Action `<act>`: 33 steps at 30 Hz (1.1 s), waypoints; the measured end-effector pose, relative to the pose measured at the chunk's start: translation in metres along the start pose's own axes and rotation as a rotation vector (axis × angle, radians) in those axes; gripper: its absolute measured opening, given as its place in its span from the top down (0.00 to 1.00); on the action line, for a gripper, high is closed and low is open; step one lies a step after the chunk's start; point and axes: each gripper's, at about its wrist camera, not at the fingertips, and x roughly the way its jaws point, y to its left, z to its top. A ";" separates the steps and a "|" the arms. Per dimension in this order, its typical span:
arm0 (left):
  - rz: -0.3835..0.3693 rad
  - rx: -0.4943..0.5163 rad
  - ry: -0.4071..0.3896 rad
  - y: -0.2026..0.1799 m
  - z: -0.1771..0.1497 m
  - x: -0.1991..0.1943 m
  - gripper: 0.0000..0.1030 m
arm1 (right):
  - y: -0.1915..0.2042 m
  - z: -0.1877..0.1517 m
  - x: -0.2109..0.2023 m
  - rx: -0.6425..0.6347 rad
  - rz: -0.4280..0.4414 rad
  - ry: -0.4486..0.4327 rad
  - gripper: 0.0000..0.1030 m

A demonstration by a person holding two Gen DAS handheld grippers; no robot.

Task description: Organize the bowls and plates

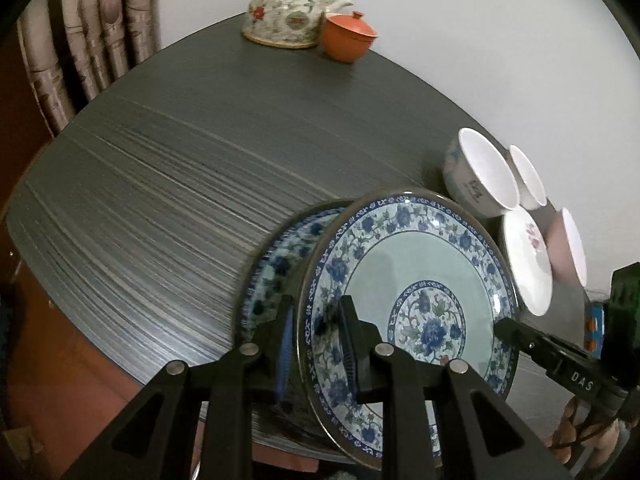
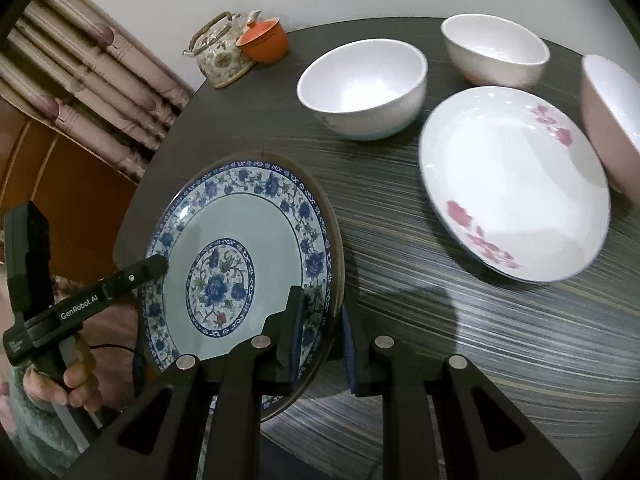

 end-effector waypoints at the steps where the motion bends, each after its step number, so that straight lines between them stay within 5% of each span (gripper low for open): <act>1: 0.005 -0.002 -0.002 0.003 0.001 0.001 0.79 | 0.002 0.001 0.003 -0.001 0.000 0.004 0.83; 13: 0.036 -0.037 -0.005 0.026 0.003 0.017 0.79 | 0.016 0.009 0.036 0.010 -0.005 0.046 0.83; 25: 0.089 0.012 -0.029 0.011 0.002 0.022 0.78 | 0.022 0.001 0.045 0.007 -0.055 0.036 0.80; 33: 0.124 0.020 -0.025 0.007 0.003 0.024 0.68 | 0.031 -0.007 0.054 0.005 -0.074 0.045 0.74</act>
